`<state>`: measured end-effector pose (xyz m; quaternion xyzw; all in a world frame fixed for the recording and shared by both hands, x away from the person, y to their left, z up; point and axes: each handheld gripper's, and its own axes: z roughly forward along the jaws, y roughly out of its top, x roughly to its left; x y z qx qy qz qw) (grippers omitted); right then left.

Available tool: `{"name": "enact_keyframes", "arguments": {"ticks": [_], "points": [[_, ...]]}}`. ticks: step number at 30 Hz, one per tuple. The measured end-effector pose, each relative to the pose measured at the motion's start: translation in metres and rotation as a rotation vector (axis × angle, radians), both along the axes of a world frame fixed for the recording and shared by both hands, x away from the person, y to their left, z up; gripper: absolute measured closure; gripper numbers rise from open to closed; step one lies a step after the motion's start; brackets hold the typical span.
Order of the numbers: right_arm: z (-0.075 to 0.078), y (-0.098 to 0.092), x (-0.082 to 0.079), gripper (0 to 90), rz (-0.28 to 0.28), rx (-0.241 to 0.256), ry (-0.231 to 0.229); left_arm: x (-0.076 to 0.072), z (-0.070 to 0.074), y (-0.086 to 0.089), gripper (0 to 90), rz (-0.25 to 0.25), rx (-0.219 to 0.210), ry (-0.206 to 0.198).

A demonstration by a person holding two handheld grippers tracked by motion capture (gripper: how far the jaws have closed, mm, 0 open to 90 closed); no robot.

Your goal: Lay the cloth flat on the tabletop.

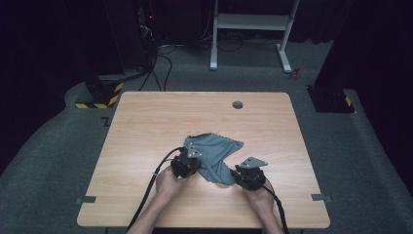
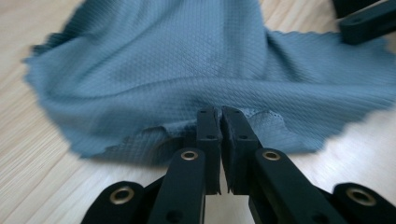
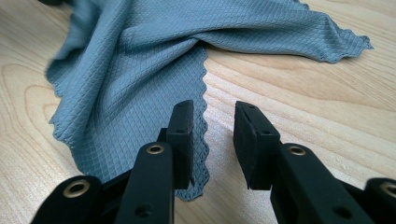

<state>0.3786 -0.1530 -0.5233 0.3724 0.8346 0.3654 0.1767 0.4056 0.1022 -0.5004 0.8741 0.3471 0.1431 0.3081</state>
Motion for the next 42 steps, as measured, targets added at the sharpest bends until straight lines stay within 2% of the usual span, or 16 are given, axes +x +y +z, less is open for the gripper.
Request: {"name": "enact_keyframes", "arguments": {"ticks": [2, 4, 5, 7, 10, 13, 15, 16, 19, 27, 35, 36, 38, 41, 42], "points": [[0.000, 0.000, 0.000, 68.6, 0.000, 0.000, 0.000, 0.006, -0.004, -0.003, 81.6, 0.023, -0.012, 0.002], [0.000, 0.000, 0.000, 68.6, -0.002, 0.000, 0.003, 0.006, 0.001, -0.001, 72.6, 0.050, -0.044, -0.028], [0.000, 0.000, 0.000, 68.6, 0.000, -0.001, 0.001, 0.006, 0.001, -0.001, 71.1, 0.050, -0.044, -0.028], [0.000, 0.000, 0.000, 68.6, 0.000, 0.001, 0.001, -0.002, 0.010, 0.006, 71.0, 0.070, -0.052, -0.080], [0.000, 0.000, 0.000, 68.6, -0.002, 0.001, 0.004, -0.012, 0.017, 0.017, 72.5, 0.094, -0.047, -0.104], [0.000, 0.000, 0.000, 68.5, -0.002, 0.001, 0.004, -0.022, 0.015, 0.022, 73.3, 0.091, -0.041, -0.102], [0.000, 0.000, 0.000, 68.5, 0.000, 0.001, 0.001, -0.024, 0.010, 0.020, 73.3, 0.075, -0.023, -0.077], [0.000, 0.000, 0.000, 68.5, 0.000, 0.000, 0.002, -0.022, 0.004, 0.016, 73.3, 0.068, -0.011, -0.063], [0.000, 0.000, 0.000, 68.5, -0.001, 0.000, 0.003, -0.014, 0.000, 0.010, 73.4, 0.065, -0.019, -0.060], [0.000, 0.000, 0.000, 68.3, -0.002, 0.001, 0.002, 0.016, 0.001, -0.012, 76.5, 0.078, -0.049, -0.055], [0.000, 0.000, 0.000, 68.3, -0.001, -0.001, 0.001, 0.018, -0.004, -0.016, 77.0, 0.071, -0.043, -0.026], [0.000, 0.000, 0.000, 68.3, -0.001, 0.000, 0.002, 0.018, -0.004, -0.016, 76.1, 0.068, -0.068, -0.015], [0.000, 0.000, 0.000, 68.3, -0.002, 0.000, 0.003, 0.017, -0.002, -0.017, 70.2, 0.063, -0.084, -0.005], [0.000, 0.000, 0.000, 68.3, -0.002, 0.000, 0.003, 0.016, -0.004, -0.019, 69.9, 0.062, -0.058, -0.012], [0.000, 0.000, 0.000, 68.3, -0.003, 0.001, 0.004, 0.018, -0.005, -0.018, 75.2, 0.065, -0.047, -0.015]]}}
